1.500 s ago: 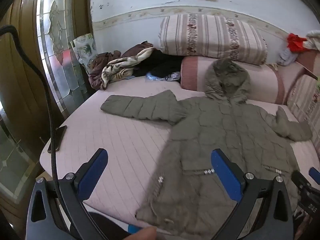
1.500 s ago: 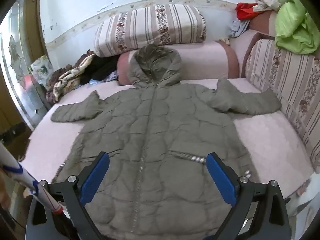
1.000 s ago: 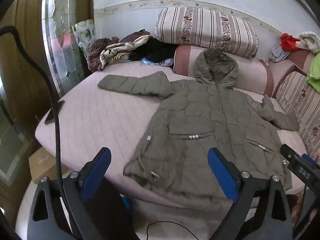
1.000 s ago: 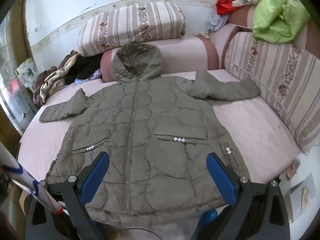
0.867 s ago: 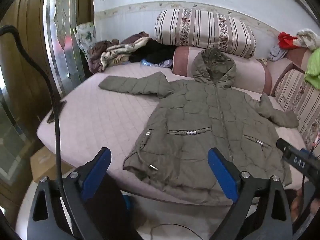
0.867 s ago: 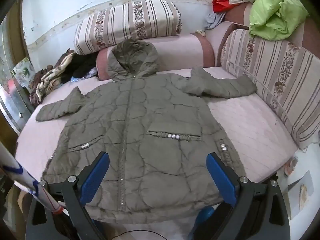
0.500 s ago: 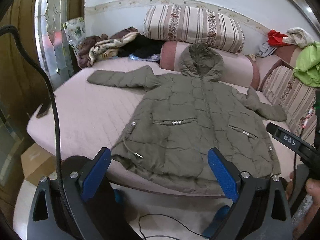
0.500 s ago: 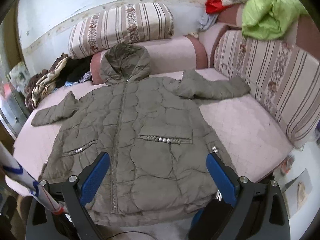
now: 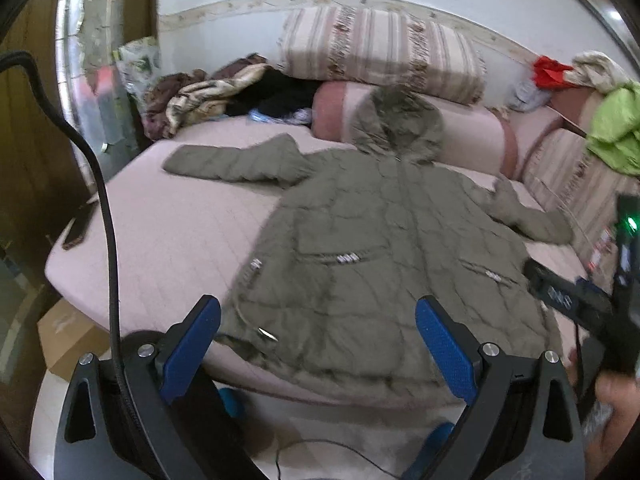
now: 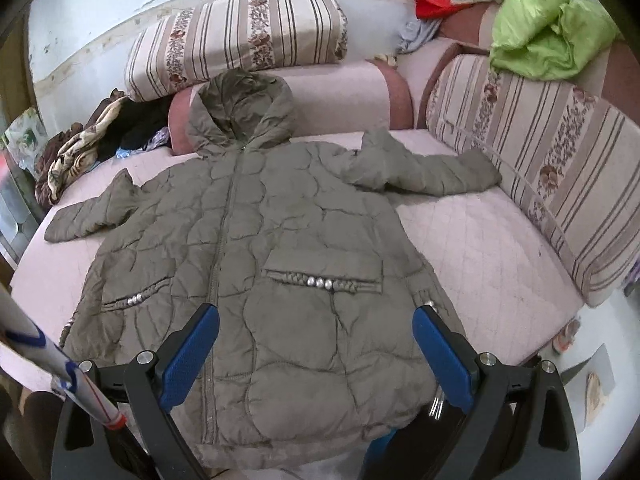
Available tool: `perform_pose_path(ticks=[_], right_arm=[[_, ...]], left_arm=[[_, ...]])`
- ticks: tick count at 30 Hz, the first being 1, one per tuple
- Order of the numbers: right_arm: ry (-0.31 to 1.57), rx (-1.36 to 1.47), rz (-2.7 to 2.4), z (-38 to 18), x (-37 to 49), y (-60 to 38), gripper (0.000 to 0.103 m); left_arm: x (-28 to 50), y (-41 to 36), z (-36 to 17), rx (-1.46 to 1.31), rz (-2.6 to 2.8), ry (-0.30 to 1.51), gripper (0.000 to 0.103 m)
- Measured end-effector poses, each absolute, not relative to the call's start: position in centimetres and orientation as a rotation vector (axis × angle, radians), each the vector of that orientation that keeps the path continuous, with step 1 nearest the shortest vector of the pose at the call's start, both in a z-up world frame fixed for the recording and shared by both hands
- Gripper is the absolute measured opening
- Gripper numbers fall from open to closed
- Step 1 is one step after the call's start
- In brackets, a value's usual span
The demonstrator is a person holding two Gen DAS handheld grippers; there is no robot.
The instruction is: Fold large clothes
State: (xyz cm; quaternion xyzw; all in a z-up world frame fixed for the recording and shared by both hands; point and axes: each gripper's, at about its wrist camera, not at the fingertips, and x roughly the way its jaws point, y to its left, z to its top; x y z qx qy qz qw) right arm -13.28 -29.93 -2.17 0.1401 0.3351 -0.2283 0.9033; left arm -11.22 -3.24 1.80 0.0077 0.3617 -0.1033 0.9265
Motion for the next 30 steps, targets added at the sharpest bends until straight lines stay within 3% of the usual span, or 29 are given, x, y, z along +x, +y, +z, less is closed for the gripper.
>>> perform_pose_path(ticks=[12, 30], right_arm=[[0.693, 0.297, -0.477, -2.3, -11.9, -30.8, 0.101], [0.828, 0.323, -0.477, -4.4, -10.4, -31.1, 0.101]], left_arm=[[-7.2, -3.1, 2.9, 0.127, -0.103, 0.578, 0.098], [-4.3, -1.9, -0.9, 0.165, -0.027, 0.698, 0.098]])
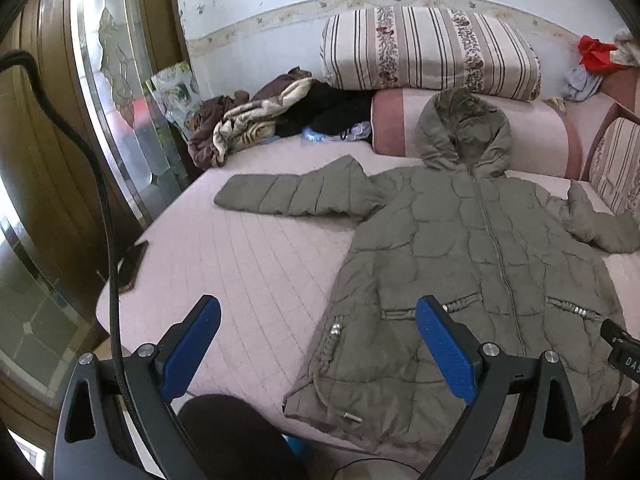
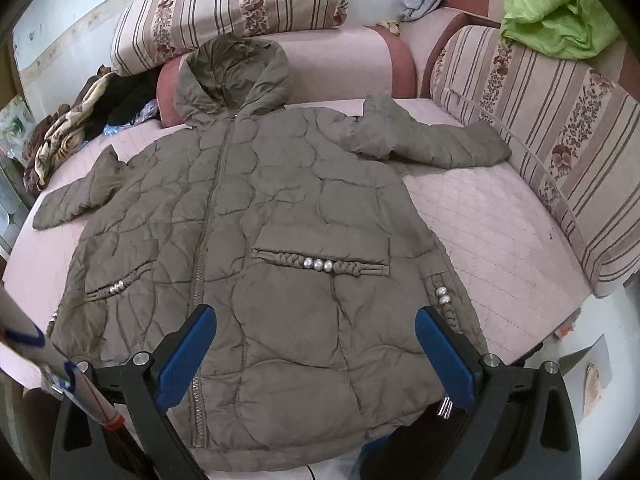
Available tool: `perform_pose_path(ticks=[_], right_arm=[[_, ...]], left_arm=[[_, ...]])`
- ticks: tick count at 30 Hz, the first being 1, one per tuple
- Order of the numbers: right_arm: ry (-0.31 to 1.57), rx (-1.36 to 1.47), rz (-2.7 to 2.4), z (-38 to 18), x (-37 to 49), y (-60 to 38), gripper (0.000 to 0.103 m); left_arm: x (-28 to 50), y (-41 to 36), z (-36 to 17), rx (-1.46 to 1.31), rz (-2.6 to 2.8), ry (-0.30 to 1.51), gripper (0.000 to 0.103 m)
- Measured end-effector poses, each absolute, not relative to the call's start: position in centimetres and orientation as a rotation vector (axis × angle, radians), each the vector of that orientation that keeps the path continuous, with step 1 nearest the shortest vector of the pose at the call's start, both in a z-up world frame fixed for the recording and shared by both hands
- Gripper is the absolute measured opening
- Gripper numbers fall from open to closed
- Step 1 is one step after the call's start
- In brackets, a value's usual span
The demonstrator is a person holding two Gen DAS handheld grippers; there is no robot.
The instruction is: Fold large clothes
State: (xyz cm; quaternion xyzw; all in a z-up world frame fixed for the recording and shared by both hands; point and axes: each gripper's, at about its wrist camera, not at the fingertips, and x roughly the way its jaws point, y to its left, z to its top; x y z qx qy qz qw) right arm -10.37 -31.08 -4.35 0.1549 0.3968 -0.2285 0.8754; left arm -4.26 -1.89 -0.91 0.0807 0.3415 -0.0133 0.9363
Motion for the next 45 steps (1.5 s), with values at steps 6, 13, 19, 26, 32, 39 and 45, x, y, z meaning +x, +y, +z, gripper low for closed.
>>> perform_pose_path(ticks=[6, 13, 19, 26, 32, 39, 45], right_arm=[[0.798, 0.241, -0.507, -4.2, -10.0, -30.2, 0.101], [0.816, 0.214, -0.498, -4.5, -9.7, -29.4, 0.102], [0.868, 0.238, -0.433, -5.4, -8.9, -28.4, 0.102], [0.885, 0.252, -0.41, -5.2, -8.4, -27.4, 0.102], [0.891, 0.215, -0.404, -5.0, -7.5, -26.2, 0.102], [0.909, 0.155, -0.399, -5.1, -6.4, -24.9, 0.102], [0.918, 0.134, -0.398, -5.2, -5.5, -24.3, 0.102]], left_arm=[[-3.9, -1.0, -2.1, 0.111, -0.03, 0.753, 0.098], [-3.8, -1.3, -2.5, 0.162, 0.031, 0.752, 0.098], [-3.5, -0.9, -3.1, 0.176, 0.027, 0.767, 0.098], [-2.5, -0.2, -4.2, 0.162, 0.001, 0.832, 0.098], [-2.2, 0.7, -4.9, 0.129, -0.01, 0.863, 0.098], [-0.9, 1.7, -6.1, 0.097, -0.022, 0.915, 0.098], [0.4, 2.7, -7.3, 0.031, -0.077, 1.004, 0.098]])
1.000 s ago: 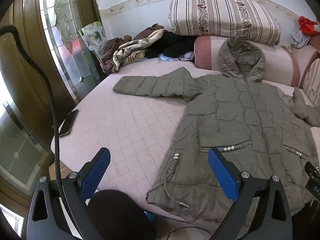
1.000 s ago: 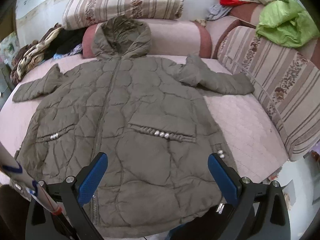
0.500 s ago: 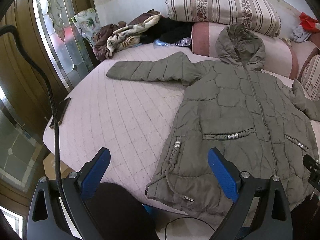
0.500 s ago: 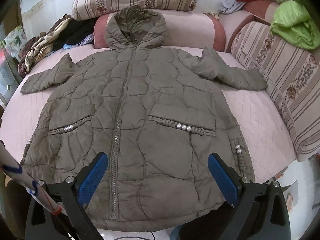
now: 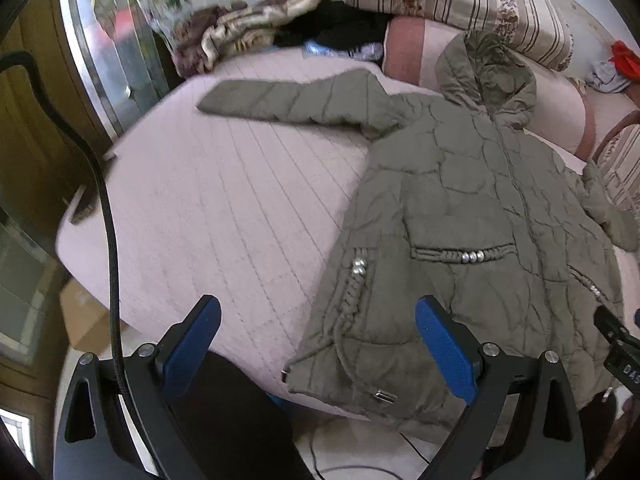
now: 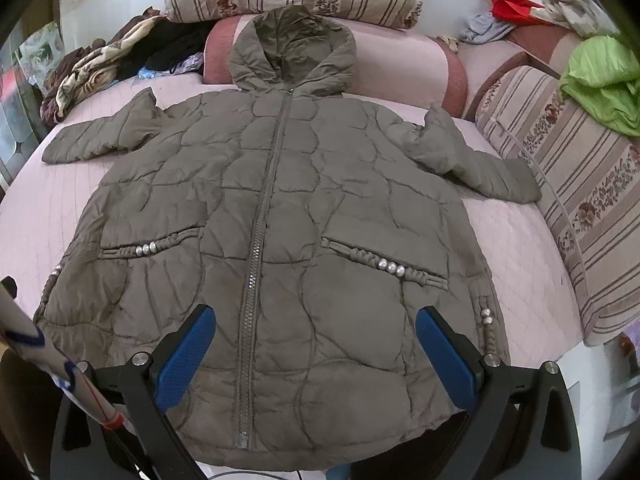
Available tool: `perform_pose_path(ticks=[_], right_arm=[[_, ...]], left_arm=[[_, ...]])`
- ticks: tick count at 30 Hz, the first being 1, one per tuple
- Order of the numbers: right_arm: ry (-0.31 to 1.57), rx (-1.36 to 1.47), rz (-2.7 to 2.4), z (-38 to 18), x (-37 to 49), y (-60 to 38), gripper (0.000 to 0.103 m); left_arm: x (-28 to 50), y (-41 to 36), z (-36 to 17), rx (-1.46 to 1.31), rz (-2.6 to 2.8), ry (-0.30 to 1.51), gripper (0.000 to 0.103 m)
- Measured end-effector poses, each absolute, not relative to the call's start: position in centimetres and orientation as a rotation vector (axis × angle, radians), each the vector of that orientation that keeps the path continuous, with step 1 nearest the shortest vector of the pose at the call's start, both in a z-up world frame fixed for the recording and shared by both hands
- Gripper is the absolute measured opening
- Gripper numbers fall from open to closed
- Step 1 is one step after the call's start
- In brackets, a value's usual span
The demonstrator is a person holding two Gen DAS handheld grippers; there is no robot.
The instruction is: Fold large clothes
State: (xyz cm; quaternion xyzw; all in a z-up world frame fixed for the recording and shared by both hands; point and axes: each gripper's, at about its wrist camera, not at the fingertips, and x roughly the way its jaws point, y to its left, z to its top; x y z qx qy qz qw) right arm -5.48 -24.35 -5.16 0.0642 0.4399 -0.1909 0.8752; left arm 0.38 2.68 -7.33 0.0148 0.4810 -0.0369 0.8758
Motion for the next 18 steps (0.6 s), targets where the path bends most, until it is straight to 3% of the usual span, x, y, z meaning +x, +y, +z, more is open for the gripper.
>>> perform_pose_path(ticks=[7, 18], right_arm=[[0.939, 0.104, -0.412, -5.4, -4.4, -24.0, 0.102], [0.976, 0.07, -0.422, -6.2, -2.1, -23.3, 0.102]], left_arm=[[2.2, 3.9, -9.5, -0.067, -0.119, 1.135, 0.098], [4.7, 5.5, -11.2, -0.085, -0.098, 1.189, 0.098]])
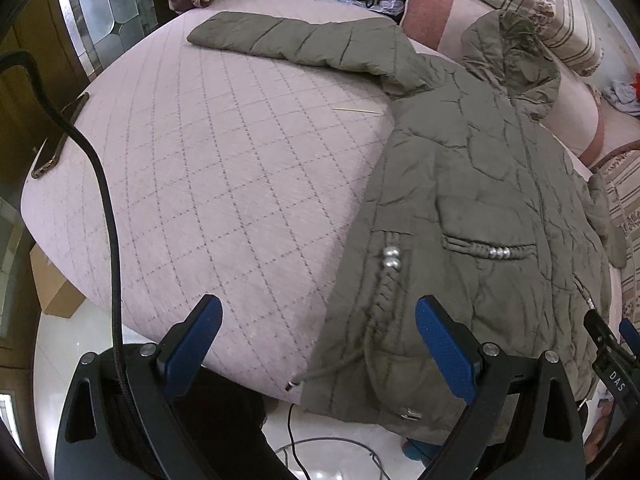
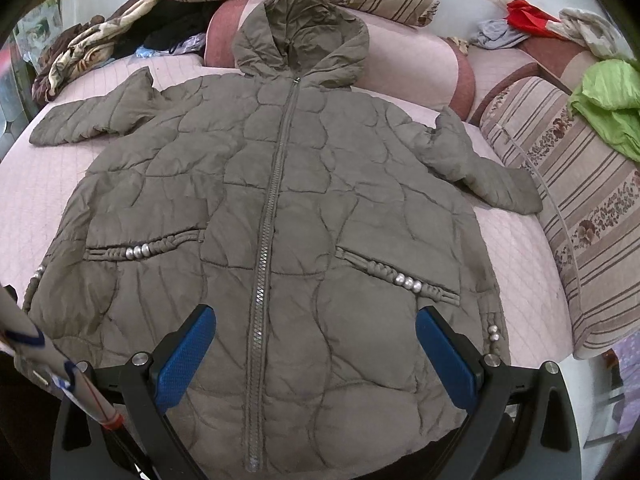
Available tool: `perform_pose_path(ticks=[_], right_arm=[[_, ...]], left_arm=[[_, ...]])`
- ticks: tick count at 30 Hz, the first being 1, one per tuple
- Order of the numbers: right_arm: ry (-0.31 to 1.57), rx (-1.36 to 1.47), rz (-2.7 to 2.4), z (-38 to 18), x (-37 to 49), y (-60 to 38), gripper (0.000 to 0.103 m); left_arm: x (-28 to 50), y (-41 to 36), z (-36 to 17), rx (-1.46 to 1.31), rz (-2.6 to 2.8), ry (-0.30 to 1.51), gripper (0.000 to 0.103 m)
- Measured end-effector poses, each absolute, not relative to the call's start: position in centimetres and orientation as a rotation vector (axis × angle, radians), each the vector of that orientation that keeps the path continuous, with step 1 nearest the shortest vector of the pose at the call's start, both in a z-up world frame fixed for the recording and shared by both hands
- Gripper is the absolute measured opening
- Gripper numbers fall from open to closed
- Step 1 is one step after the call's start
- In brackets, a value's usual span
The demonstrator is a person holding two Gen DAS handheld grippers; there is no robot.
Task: Fold large clothes
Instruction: 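Move the left tool toward the jacket sleeve nearest it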
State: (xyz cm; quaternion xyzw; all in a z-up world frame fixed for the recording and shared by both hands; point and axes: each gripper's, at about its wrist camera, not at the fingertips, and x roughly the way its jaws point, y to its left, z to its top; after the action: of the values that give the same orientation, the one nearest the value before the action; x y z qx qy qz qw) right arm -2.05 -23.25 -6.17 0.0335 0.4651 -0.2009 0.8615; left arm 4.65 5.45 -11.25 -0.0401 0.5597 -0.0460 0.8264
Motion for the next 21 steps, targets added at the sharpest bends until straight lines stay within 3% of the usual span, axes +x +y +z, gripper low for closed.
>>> perform_pose_path(ticks=[9, 21], right_arm=[[0.99, 0.034, -0.414, -6.4, 0.1, -22.0, 0.102], [0.987, 0.033, -0.433, -6.6, 2.2, -22.0, 0.102]], left_arm=[[6.1, 6.3, -11.6, -0.043, -0.069, 1.188, 0.098], [9.1, 9.0, -8.8, 0.091, 0.109, 0.99, 0.098]])
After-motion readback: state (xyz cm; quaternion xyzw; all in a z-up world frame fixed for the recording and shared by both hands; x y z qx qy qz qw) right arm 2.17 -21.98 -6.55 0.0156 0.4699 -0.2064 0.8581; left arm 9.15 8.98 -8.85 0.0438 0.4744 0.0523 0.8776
